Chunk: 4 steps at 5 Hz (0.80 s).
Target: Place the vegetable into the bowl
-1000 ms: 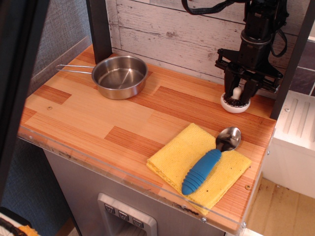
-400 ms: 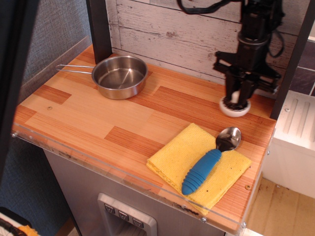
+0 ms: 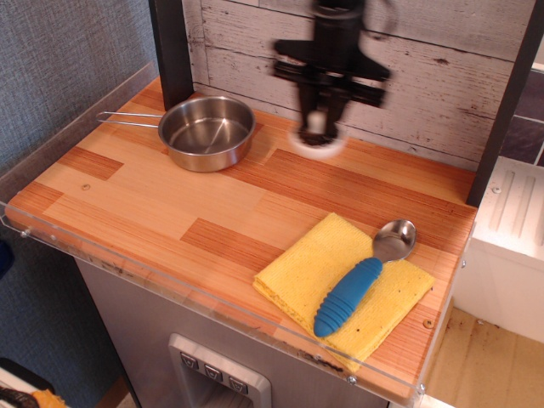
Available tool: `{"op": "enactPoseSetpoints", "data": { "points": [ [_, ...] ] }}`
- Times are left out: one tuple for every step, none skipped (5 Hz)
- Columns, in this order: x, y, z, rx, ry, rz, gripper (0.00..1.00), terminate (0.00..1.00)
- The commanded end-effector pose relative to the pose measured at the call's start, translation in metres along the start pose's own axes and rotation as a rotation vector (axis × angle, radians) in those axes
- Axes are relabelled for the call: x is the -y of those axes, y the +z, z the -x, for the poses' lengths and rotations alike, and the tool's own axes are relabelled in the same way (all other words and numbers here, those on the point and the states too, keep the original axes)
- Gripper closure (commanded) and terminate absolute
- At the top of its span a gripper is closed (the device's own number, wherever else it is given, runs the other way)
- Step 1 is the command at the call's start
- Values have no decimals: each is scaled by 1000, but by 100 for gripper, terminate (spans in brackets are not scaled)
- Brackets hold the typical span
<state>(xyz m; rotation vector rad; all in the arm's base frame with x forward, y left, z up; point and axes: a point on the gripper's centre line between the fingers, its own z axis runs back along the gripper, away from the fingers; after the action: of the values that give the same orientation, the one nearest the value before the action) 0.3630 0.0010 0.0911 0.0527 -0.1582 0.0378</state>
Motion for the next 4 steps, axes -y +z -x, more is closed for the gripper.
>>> {"op": "enactPoseSetpoints", "data": {
  "points": [
    [-83,19,14,66,177,-27,100,0],
    [-100,11,5,67,215,-43,100,0],
    [-103,4,-5,62,213,-50,100,0],
    [-98,-4,-12,47,197,-35,100,0]
  ]
}}
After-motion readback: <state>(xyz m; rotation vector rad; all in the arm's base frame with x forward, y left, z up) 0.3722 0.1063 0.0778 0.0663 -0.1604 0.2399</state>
